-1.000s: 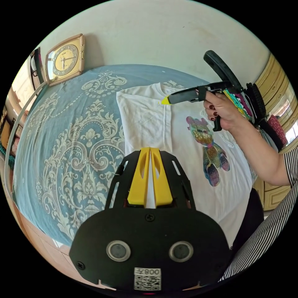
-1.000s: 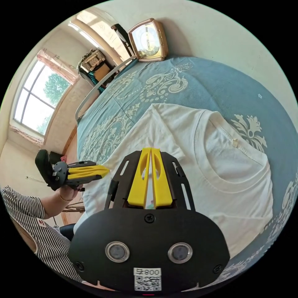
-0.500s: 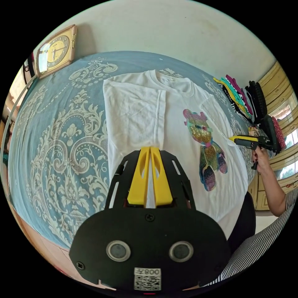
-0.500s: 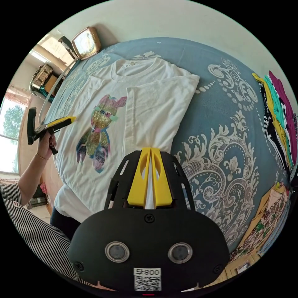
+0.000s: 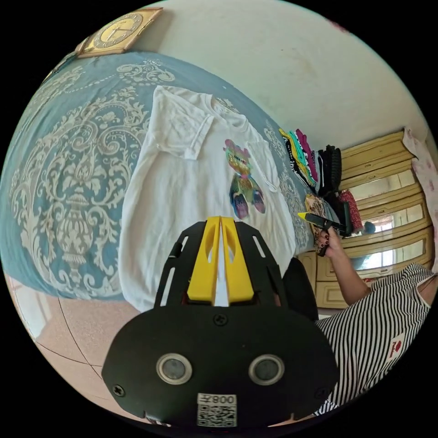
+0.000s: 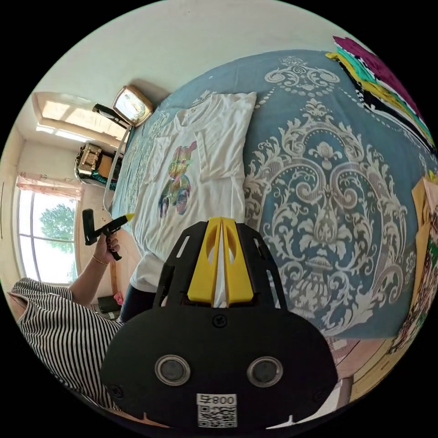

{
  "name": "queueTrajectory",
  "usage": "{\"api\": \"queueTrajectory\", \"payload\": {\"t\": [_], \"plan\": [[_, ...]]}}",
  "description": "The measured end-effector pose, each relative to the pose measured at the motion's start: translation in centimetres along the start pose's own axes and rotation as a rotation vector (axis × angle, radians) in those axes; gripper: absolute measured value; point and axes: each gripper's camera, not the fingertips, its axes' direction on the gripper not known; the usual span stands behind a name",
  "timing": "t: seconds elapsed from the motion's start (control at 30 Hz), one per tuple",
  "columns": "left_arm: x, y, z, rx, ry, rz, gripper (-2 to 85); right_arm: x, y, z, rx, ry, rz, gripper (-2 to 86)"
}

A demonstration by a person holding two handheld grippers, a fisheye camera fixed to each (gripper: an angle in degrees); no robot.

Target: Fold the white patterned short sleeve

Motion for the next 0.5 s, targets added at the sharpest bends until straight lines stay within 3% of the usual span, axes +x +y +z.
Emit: {"api": "queueTrajectory", "payload": {"t": [0.27,0.5], "plan": [[-3.5,9.0,-1.0,0.045,0.223,-0.125,1.9,5.8,17.1,-0.1,0.038,-0.206,0.214,1.7],[-6.8,14.4,-0.4,0.057,0.273,-0.187,2.4,6.7,23.8,3.2,-0.039,-0.238,0.208,6.2]]}}
